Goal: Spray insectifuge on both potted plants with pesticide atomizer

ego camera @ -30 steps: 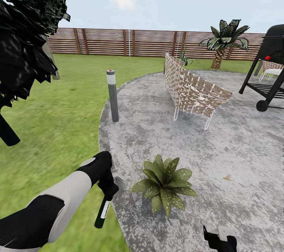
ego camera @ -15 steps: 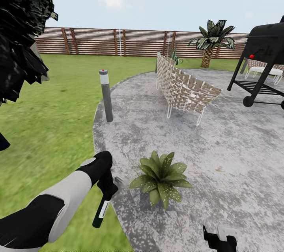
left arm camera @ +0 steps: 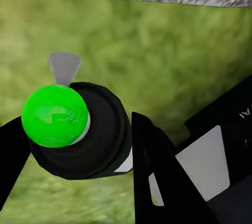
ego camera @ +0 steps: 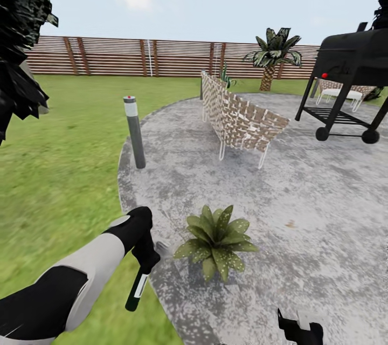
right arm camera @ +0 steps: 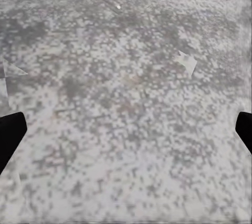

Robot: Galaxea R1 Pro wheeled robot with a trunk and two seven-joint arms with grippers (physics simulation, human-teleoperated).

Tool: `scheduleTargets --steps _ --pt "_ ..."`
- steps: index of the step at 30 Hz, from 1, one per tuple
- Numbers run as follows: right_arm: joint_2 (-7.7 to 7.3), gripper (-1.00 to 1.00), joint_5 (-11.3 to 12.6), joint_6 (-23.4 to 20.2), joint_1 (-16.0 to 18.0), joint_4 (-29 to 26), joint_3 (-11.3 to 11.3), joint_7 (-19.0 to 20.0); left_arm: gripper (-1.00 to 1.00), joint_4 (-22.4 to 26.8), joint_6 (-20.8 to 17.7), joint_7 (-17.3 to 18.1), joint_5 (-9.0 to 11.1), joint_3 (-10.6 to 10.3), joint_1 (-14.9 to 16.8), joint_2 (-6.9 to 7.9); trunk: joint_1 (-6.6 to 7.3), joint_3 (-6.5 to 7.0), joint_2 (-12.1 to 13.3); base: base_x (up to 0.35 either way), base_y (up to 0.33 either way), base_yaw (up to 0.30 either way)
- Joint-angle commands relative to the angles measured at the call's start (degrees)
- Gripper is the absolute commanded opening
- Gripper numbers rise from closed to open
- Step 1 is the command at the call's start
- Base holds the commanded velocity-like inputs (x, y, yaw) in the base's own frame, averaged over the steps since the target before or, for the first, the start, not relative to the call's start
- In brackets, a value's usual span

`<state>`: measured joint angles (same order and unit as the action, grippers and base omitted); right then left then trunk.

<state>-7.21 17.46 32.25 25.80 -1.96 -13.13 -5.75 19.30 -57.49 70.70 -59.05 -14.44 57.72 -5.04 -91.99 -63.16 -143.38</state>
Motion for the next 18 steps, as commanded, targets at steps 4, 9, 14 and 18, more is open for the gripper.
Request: scheduleTargets --steps 4,9,14,18 --pt "0.0 1.0 0.21 0.1 0.04 0.02 -0.49 -0.32 -1.0 0.16 -0.43 0.58 -0.51 -0.01 0.25 0.09 0.01 -0.05 -0.02 0.008 0.253 -0.268" --pt "0.0 1.0 0.24 0.17 0.04 0.02 -0.49 -0.32 -1.0 0.21 -0.34 2.12 -0.35 0.17 4.52 -0.67 0.01 -0.05 -0.02 0.168 0.273 -0.136" --pt "-0.1 1.0 0.21 0.19 0.04 0.02 -0.49 -0.24 -1.0 0.13 -0.32 10.53 -3.35 -1.92 11.41 -2.07 0.01 -0.05 -0.02 0.142 0.125 -0.005" --pt "-0.16 1.0 0.23 0.19 0.04 0.02 -0.49 -0.27 -1.0 0.16 -0.3 12.32 -4.26 -2.38 12.29 -3.16 0.01 -0.05 -0.02 0.007 0.005 0.0"
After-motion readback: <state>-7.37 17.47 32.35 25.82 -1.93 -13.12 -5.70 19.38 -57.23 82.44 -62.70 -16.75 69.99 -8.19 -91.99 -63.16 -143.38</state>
